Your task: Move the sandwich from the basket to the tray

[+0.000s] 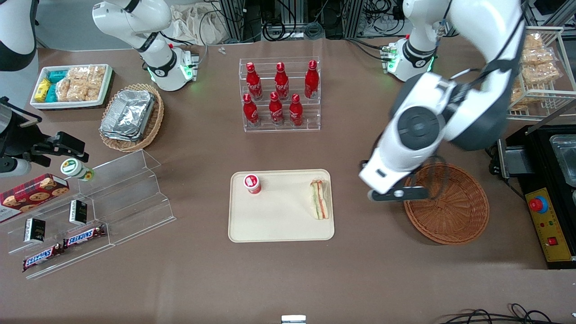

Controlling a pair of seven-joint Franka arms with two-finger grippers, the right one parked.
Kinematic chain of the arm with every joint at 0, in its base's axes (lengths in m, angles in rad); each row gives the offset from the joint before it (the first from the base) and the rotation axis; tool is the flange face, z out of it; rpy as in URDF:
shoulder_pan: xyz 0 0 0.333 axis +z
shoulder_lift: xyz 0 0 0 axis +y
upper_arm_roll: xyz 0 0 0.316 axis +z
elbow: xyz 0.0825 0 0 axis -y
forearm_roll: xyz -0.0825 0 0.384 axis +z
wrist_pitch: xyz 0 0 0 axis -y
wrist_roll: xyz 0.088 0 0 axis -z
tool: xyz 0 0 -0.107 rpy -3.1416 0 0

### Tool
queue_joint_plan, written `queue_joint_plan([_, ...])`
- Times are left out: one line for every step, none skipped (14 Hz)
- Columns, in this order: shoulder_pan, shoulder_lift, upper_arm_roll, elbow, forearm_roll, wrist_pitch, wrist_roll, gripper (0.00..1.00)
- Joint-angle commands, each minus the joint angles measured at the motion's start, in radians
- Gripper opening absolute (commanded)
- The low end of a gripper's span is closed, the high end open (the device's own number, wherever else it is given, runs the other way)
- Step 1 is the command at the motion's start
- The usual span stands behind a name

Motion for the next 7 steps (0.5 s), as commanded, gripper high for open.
queue_joint_plan([0.074, -0.108, 0.0, -0.034, -0.008, -0.049, 0.138, 0.99])
queue_joint_plan([0.104, -0.137, 0.0, -0.033, -0.009, -0.077, 0.208, 0.99])
queue_joint_plan([0.128, -0.157, 0.0, -0.031, -0.018, -0.101, 0.258, 0.99])
queue_joint_plan([0.149, -0.176, 0.0, -0.031, -0.018, -0.115, 0.261, 0.99])
queue_joint_plan([0.169, -0.197, 0.002, -0.033, -0.018, -0.128, 0.26, 0.99])
queue_joint_plan([0.183, -0.203, 0.002, -0.031, -0.018, -0.129, 0.263, 0.99])
queue_joint_plan([0.198, -0.212, 0.002, -0.031, -0.02, -0.129, 0.263, 0.99])
